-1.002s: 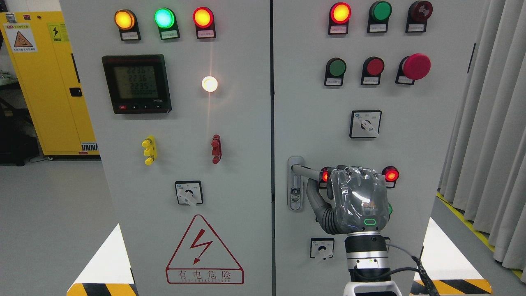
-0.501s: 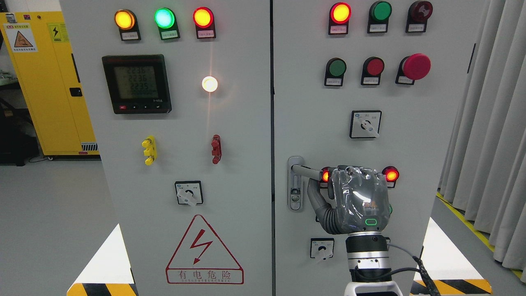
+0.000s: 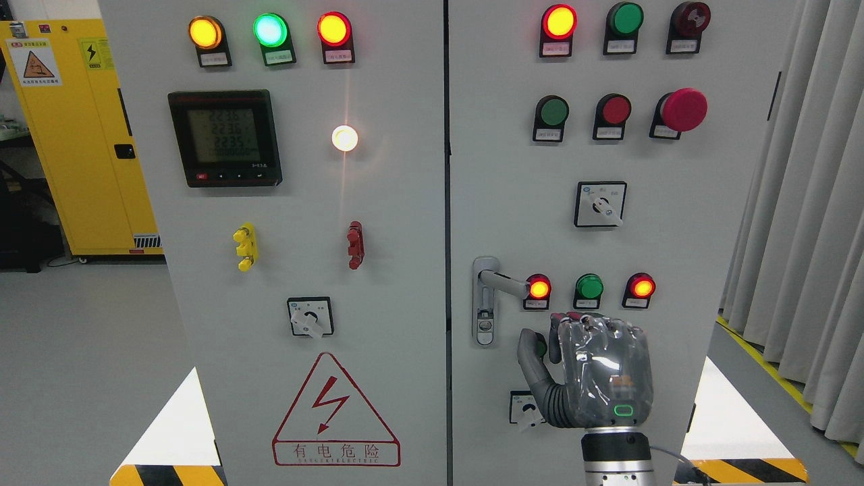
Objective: Release door handle
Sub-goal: 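Open the right hand and pull it away from the handle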
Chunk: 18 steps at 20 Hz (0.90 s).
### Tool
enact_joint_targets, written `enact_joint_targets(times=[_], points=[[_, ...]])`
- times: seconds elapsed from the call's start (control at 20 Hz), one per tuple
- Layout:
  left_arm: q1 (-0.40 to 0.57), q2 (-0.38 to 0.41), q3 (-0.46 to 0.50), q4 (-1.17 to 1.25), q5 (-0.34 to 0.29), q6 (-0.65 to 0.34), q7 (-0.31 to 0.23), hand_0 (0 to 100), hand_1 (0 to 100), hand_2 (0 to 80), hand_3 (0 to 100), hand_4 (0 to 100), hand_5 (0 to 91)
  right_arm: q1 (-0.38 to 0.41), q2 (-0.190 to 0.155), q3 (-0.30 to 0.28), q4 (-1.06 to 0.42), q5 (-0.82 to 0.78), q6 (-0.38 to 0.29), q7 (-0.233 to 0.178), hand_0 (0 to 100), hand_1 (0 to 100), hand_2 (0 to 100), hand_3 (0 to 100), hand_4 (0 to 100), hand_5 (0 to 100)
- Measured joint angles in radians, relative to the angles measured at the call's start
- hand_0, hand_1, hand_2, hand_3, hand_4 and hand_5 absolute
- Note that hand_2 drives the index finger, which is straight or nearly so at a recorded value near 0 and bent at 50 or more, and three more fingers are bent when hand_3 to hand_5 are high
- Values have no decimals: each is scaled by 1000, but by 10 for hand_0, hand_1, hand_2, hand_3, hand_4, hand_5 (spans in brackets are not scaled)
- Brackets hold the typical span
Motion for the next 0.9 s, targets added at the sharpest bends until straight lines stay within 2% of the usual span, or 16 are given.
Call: enact_joint_targets(times=[0.05, 0.1, 0.15, 0.2, 0.25, 0.3, 0.4, 0.45, 0.5, 0.9], points=[[0, 0, 0, 0, 0, 0, 0, 120, 556, 0, 0, 0, 0, 13, -7, -4, -8, -20, -19, -14, 565, 399, 339, 510, 388, 170], [0, 0, 0, 0, 0, 0, 0, 120, 556, 0, 0, 0, 0, 25, -15, -8, -16, -35, -39, -26, 557, 398, 296, 449, 336, 131], [0, 0, 0, 0, 0, 0, 0, 120, 556, 0, 0, 0, 0, 37, -22, -13, -24, -53, -66, -43, 567, 396, 198, 258, 181, 24], [0, 0, 0, 0, 0, 0, 0, 120, 556, 0, 0, 0, 0, 48, -28, -19, -31, -66, -87, -59, 572, 395, 187, 241, 164, 16], [0, 0, 0, 0, 0, 0, 0, 120, 556, 0, 0, 0, 0, 60, -34, -26, -40, -78, -109, -68, 586, 395, 155, 184, 127, 0], [0, -1, 0, 0, 0, 0, 0, 120, 556, 0, 0, 0, 0, 69, -39, -32, -46, -89, -133, -78, 602, 394, 43, 66, 13, 0], [0, -1, 0, 0, 0, 0, 0, 120, 556, 0, 0, 0, 0, 83, -48, -47, -56, -110, -166, -92, 605, 393, 28, 63, 10, 0], [0, -1, 0, 0, 0, 0, 0, 120, 556, 0, 0, 0, 0, 88, -52, -55, -62, -120, -182, -101, 624, 391, 0, 0, 0, 0], [0, -1, 0, 0, 0, 0, 0, 120, 556, 0, 0, 0, 0, 92, -56, -63, -67, -128, -192, -105, 627, 390, 0, 0, 0, 0], [0, -1, 0, 0, 0, 0, 0, 120, 556, 0, 0, 0, 0, 111, -58, -126, -112, -158, -211, -123, 683, 382, 0, 0, 0, 0]])
